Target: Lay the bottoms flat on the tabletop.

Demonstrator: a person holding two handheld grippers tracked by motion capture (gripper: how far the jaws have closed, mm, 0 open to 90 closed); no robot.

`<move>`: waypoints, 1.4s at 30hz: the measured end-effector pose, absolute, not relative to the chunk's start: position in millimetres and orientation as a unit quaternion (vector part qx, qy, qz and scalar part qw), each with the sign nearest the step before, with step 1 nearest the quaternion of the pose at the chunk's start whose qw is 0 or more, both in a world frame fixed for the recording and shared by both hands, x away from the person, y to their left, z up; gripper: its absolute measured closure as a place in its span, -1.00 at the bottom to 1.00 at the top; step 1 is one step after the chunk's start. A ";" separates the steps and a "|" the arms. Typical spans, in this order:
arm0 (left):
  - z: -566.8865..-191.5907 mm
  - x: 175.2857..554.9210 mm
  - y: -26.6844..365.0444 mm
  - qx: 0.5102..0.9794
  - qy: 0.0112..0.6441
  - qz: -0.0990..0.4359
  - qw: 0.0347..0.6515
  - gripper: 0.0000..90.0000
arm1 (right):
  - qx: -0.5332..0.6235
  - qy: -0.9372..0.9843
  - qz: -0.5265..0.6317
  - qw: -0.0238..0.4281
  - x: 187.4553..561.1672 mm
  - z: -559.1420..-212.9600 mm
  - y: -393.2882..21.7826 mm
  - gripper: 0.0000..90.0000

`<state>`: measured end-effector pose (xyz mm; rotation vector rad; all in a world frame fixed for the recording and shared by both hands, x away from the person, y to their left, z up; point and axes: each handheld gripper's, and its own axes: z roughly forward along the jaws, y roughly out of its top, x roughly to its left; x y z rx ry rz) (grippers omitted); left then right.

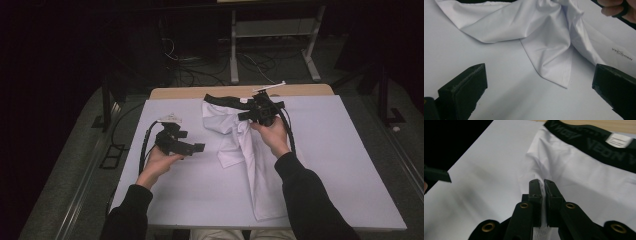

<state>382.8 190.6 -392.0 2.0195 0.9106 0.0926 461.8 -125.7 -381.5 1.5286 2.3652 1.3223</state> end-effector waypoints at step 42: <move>-421.3 352.9 170.1 0.913 0.212 0.081 0.340 0.95 | 0.503 0.756 0.417 -0.035 469.1 -412.5 -143.5 0.81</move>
